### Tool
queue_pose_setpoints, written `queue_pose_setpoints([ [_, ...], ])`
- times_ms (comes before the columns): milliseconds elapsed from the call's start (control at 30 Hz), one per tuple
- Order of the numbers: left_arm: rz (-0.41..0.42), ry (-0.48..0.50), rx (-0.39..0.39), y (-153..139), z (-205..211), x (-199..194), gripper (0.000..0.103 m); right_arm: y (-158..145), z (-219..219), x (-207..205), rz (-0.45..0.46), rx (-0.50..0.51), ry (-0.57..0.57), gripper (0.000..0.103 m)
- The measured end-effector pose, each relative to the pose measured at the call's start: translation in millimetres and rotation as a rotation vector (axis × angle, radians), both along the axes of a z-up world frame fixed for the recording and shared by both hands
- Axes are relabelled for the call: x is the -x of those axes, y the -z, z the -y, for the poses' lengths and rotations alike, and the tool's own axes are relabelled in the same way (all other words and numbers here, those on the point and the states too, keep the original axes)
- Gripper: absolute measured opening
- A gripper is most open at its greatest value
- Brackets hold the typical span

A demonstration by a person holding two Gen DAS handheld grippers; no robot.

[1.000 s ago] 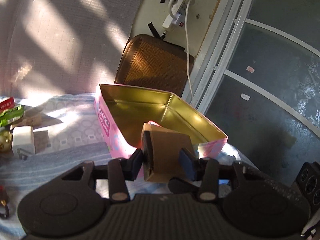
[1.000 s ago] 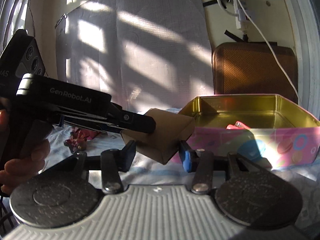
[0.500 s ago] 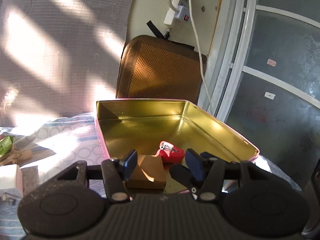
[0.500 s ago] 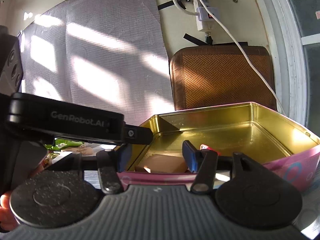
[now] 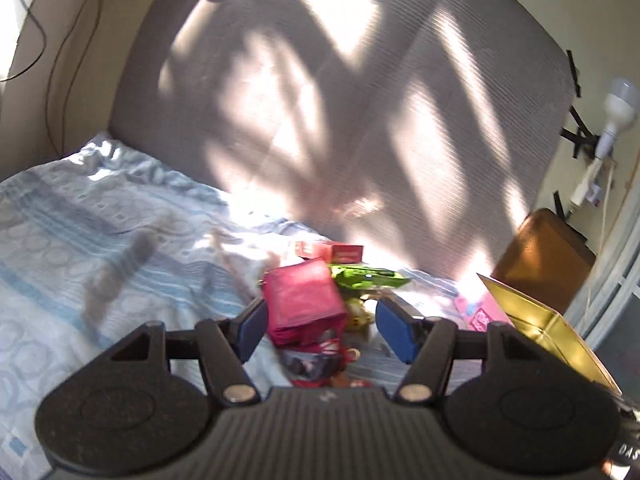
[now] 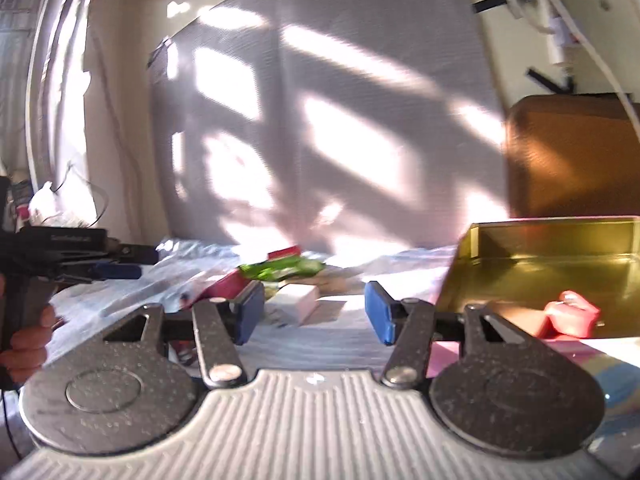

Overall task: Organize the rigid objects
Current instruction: 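Move the left tool toward the red figurine keychain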

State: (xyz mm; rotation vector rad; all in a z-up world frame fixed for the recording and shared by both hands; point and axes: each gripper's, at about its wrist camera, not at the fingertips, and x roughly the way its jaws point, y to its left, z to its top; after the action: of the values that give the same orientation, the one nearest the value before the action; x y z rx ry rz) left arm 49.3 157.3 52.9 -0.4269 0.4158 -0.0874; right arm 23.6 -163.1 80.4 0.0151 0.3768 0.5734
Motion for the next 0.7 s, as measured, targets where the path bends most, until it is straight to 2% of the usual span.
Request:
queue_pose_setpoints([
  [67, -0.009, -0.046, 0.012, 13, -13, 1, 0.06, 7, -45, 0, -0.033, 0.089, -0.096, 0.057],
  [167, -0.047, -0.051, 0.07, 34, -28, -2, 0.06, 17, -97, 7, -0.004, 0.22, -0.194, 0.055],
  [233, -0.076, -0.053, 0.078, 39, -30, -6, 0.059, 22, -126, 9, 0.028, 0.307, -0.223, 0.046],
  [333, -0.083, -0.027, 0.09, 41, -31, -8, 0.059, 31, -154, 1, 0.056, 0.398, -0.194, 0.041],
  [367, -0.085, -0.023, 0.084, 41, -29, -7, 0.059, 34, -158, -3, 0.056, 0.421, -0.179, 0.04],
  [400, -0.082, -0.018, 0.08, 41, -28, -7, 0.059, 37, -162, -7, 0.05, 0.436, -0.168, 0.033],
  [433, -0.079, -0.017, 0.076, 40, -27, -6, 0.059, 42, -164, -14, 0.024, 0.45, -0.16, 0.022],
  [467, -0.078, -0.016, 0.069, 40, -26, -6, 0.059, 45, -165, -17, -0.001, 0.45, -0.157, 0.018],
  [700, -0.066, 0.013, 0.069, 37, -22, -2, 0.06, 36, -139, 19, 0.045, 0.468, -0.177, 0.012],
])
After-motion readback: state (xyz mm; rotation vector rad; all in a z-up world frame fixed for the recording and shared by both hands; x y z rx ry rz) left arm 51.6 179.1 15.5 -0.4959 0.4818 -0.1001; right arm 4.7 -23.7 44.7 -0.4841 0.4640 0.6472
